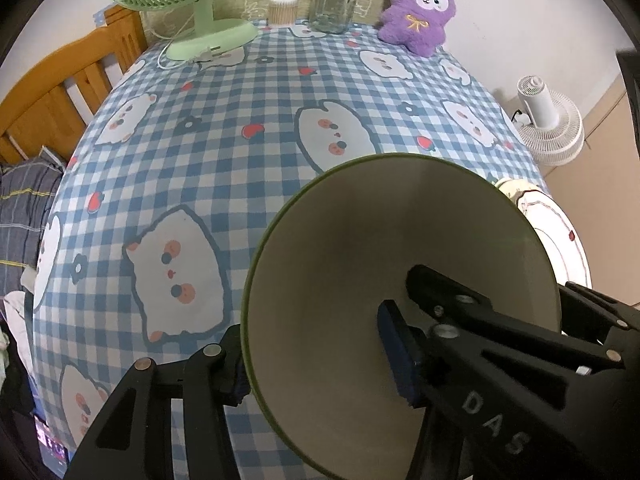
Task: Organize plates and bowls
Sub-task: 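Lift the bowl stack and carry it over the plate stack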
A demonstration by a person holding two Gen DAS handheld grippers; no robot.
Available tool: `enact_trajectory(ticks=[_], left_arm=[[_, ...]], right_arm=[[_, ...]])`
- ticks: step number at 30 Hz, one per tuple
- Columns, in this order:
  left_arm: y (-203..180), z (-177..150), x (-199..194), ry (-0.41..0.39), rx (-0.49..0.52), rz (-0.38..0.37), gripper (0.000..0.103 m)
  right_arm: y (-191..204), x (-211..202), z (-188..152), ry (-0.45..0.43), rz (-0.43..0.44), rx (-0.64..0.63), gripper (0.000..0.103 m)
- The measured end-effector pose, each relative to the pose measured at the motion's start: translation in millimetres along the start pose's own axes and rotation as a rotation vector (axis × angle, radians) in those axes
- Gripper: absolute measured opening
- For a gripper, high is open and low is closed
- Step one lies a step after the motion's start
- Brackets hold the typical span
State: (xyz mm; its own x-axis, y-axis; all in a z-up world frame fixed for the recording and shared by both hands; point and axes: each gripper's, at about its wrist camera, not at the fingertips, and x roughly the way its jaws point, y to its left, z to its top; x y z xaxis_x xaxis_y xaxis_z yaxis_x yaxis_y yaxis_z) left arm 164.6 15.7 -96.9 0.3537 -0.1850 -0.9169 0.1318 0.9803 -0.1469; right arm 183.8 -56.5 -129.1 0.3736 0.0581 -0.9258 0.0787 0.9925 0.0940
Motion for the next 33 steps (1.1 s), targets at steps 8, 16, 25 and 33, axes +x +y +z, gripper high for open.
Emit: enact_trajectory(ticks=[8, 16, 25, 33], left_arm=[[-1.6, -2.3, -2.1, -0.017, 0.026, 0.003, 0.051], [0.0, -2.0, -1.4, -0.003, 0.015, 0.005, 0.050], [-2.7, -2.2, -1.7, -0.029, 0.032, 0.013, 0.051], [-4.6, 0.2, -1.9, -0.003, 0.051, 0.001, 0.050]], right_arm=[[0.5, -0.2, -4.0, 0.004, 0.003, 0.016, 0.042], [2.6, -0.5, -2.4, 0.011, -0.018, 0.035, 0.043], [-0.1, 3.4, -5.1, -0.014, 0.021, 0.042, 0.049], [0.0, 1.7, -5.0, 0.012, -0.001, 0.071, 0.048]])
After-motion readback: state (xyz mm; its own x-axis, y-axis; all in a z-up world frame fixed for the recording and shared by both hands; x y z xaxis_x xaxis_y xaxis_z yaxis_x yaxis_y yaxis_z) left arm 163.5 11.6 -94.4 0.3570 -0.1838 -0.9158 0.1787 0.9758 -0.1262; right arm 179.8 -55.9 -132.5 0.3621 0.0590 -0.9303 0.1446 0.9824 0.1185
